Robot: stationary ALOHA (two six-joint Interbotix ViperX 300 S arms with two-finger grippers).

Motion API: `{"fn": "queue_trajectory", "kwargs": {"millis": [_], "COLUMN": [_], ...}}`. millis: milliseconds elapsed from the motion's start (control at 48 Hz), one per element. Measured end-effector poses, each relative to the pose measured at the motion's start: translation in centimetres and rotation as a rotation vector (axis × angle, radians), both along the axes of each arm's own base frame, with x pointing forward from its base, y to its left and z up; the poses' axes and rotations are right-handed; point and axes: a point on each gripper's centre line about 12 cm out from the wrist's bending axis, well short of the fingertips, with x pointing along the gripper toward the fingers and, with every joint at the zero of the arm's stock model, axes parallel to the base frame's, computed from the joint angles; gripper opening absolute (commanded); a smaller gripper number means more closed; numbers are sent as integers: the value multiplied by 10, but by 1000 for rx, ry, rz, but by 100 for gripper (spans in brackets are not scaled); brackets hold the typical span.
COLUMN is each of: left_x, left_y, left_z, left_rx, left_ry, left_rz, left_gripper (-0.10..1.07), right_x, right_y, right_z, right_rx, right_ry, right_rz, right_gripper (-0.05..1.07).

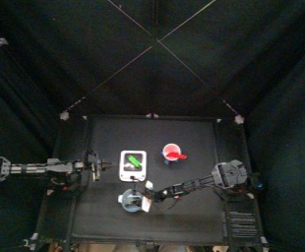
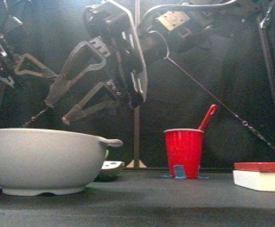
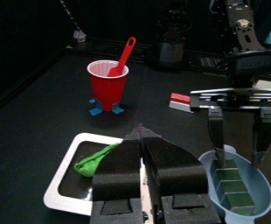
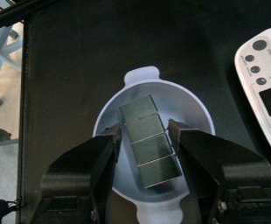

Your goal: Grab sushi roll

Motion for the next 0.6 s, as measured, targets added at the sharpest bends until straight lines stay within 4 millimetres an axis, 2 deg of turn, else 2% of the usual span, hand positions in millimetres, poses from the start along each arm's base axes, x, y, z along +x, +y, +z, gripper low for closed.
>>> {"fn": "queue_trajectory", "kwargs": {"millis": [250,604], "left_x": [0,0], "left_y": [0,0], "left_z": [0,0], "left_rx": [0,0], "left_ry": [0,2], "left_rz": [0,0], "left_gripper": [32,32], "right_x": [1,2], "right_y": [-4,-28], "right_z": [1,0], "right_rx": [34,87], "right_ry": [4,38], "right_rz": [-50,-251], "right_gripper": [83,83]}}
